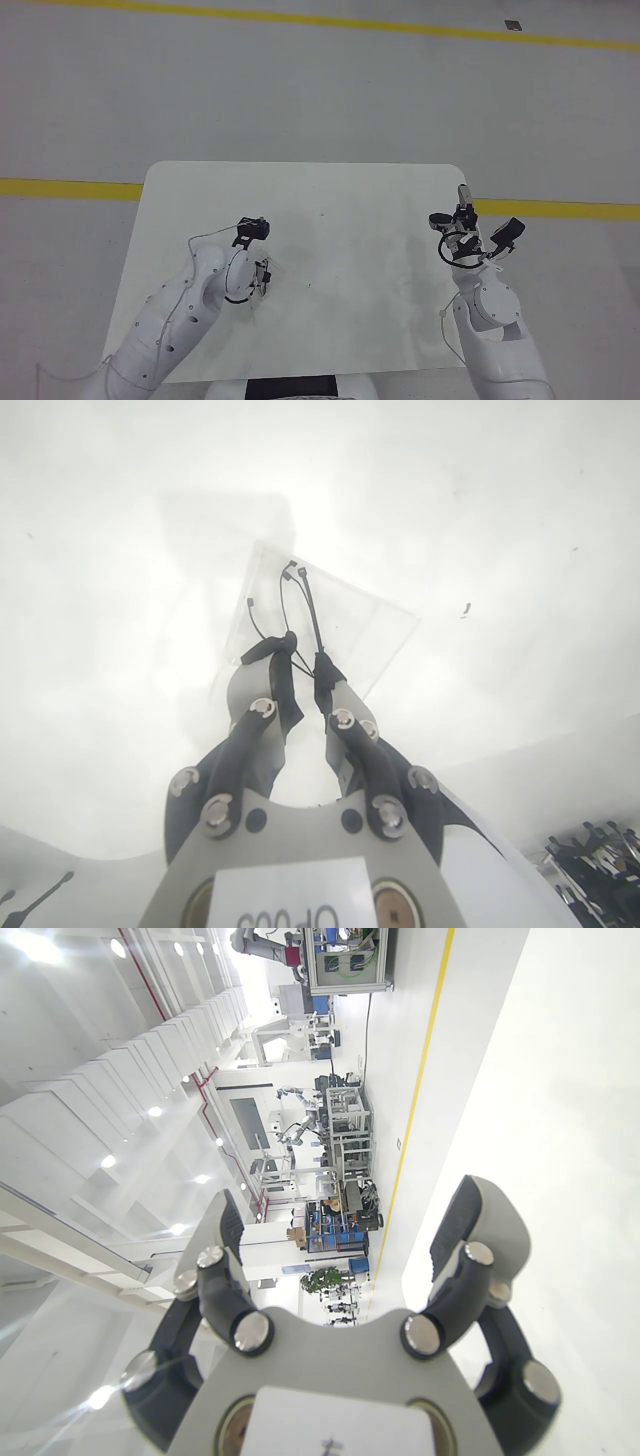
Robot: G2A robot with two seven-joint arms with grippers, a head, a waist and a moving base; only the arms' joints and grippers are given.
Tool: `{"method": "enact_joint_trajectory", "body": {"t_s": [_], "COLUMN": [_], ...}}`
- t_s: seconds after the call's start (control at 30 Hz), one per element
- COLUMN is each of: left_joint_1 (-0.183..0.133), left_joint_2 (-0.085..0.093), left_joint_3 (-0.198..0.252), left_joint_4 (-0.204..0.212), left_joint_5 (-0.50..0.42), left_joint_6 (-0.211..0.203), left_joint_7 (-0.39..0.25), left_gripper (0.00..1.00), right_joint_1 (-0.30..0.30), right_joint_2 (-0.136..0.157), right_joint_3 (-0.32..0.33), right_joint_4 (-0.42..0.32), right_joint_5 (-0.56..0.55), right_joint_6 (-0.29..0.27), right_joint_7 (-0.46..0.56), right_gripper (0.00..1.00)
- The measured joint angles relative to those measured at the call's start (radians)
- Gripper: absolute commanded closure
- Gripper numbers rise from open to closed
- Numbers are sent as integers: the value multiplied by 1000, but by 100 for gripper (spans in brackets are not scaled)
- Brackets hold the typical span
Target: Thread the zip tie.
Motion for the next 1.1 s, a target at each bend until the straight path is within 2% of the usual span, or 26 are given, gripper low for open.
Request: {"method": "enact_joint_trajectory", "body": {"t_s": [0.53,0.8,1.1], "left_joint_1": [-55,-74,-88], "left_joint_2": [-37,-58,-73], "left_joint_3": [17,23,30], "left_joint_4": [100,145,182], "left_joint_5": [36,46,43], "left_joint_6": [0,0,0], "left_joint_7": [-12,-2,3], "left_gripper": [78,84,87], "right_joint_1": [0,0,0], "right_joint_2": [0,0,0], "right_joint_3": [0,0,0], "right_joint_4": [0,0,0], "right_joint_5": [0,0,0], "right_joint_6": [0,0,0], "right_joint_7": [0,0,0], "right_gripper": [0,0,0]}}
